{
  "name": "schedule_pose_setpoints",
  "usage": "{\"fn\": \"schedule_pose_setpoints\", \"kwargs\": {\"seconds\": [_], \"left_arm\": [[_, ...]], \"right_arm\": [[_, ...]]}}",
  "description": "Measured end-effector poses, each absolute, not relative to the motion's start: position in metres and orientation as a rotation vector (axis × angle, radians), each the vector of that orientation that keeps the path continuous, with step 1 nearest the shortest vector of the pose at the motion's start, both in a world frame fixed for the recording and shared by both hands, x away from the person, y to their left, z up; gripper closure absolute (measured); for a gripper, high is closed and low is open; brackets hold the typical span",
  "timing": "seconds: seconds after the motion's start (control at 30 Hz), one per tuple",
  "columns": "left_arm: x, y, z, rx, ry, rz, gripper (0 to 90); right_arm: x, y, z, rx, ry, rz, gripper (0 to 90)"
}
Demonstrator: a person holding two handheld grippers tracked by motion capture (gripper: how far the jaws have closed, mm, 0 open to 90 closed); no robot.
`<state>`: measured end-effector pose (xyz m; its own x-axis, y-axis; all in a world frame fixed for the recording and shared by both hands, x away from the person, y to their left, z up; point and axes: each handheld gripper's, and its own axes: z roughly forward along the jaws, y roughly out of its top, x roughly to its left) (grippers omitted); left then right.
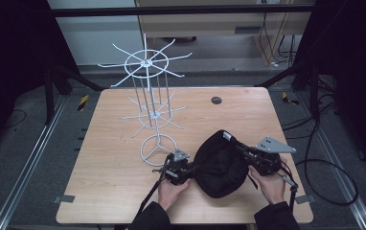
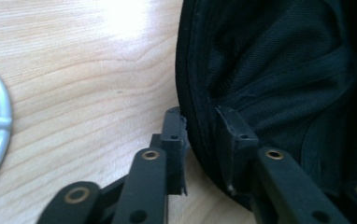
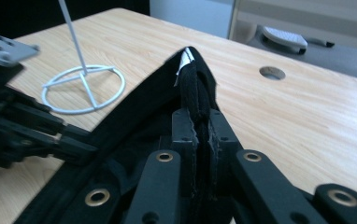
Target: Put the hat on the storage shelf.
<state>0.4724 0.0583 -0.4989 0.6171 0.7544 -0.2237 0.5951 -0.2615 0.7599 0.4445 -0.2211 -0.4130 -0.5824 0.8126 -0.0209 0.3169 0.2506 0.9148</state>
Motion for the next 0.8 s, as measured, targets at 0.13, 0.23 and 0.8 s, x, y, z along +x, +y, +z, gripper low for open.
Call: {"fn": "schedule_pose_setpoints", "kwargs": {"seconds": [0.13, 0.23, 0.8], "left_arm": [[0.478, 0.054, -0.501, 1.915, 1.101, 0.252, 77.7], [0.484, 0.051, -0.502, 1.894, 1.116, 0.262, 79.0], [0.498, 0.046, -0.504, 1.901, 1.071, 0.259, 73.6]], "right_arm": [[0.441, -0.218, -0.409, 0.976, 2.031, 1.338, 84.1], [0.438, -0.213, -0.406, 0.920, 2.046, 1.361, 84.0], [0.403, -0.189, -0.427, 0.743, 2.240, 1.403, 83.7]]}}
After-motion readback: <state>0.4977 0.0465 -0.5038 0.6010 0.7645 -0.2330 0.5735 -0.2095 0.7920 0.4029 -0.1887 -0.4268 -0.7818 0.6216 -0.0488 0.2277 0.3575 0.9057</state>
